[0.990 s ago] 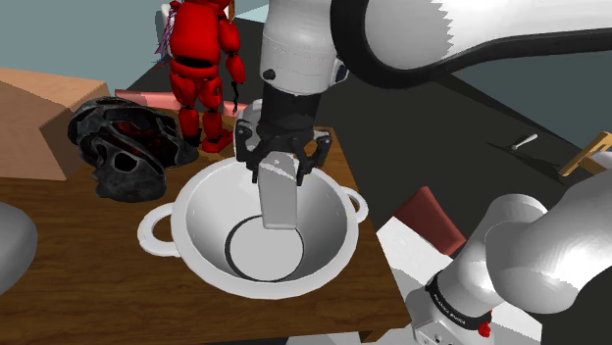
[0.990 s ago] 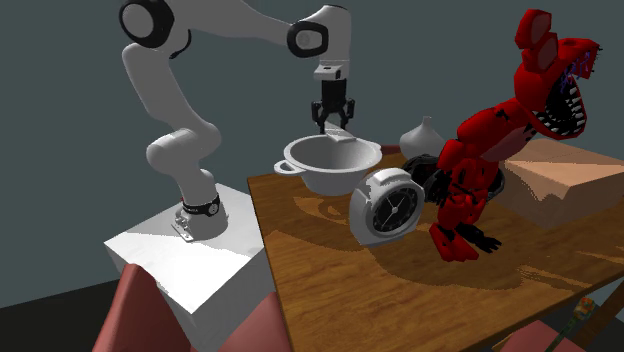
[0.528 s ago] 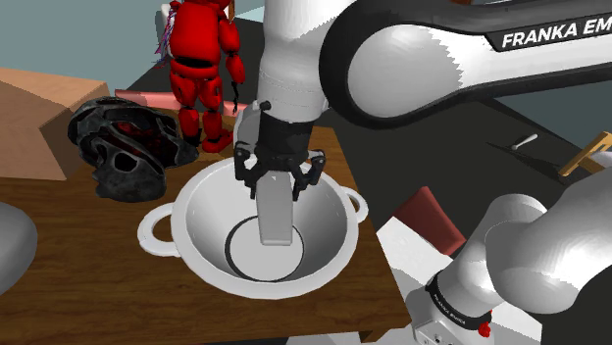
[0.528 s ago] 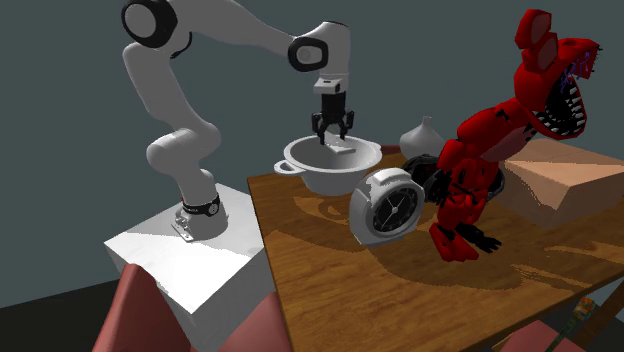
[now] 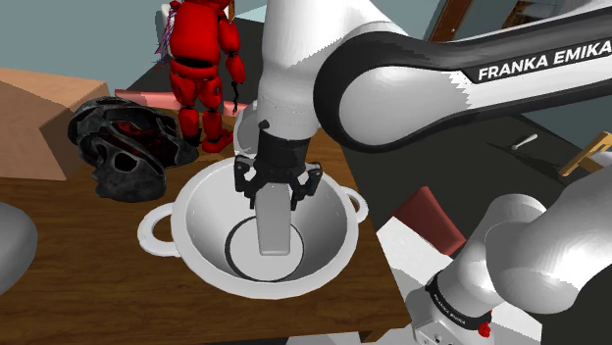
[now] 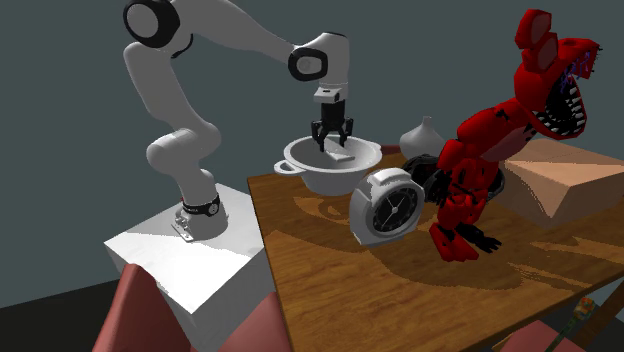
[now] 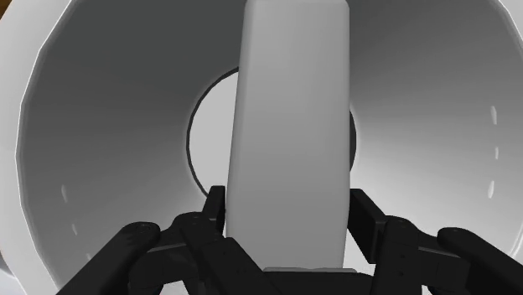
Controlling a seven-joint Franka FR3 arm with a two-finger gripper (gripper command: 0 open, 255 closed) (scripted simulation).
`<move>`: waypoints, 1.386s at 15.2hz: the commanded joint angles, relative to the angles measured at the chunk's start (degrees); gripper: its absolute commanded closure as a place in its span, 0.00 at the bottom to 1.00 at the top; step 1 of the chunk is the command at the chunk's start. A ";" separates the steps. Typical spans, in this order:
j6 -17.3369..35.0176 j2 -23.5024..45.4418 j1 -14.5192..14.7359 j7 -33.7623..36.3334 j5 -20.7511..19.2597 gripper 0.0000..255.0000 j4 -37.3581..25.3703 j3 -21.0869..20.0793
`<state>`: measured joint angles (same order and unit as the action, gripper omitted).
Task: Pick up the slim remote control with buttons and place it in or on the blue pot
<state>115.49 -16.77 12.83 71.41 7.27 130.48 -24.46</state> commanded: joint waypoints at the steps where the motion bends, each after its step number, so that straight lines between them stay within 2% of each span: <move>1: 0.07 0.00 0.00 0.01 0.00 1.00 0.04 -0.01; 3: 0.07 0.00 0.00 0.00 0.00 1.00 0.04 -0.01; 4: 0.07 0.00 0.00 0.01 0.00 0.00 0.04 -0.01; 9: 0.07 0.00 0.00 0.01 0.00 0.00 0.04 -0.01; 13: -7.41 -1.68 -0.11 -0.26 0.08 0.00 -5.83 0.85; 21: -7.41 -1.68 -0.11 -0.26 0.08 0.00 -5.83 0.85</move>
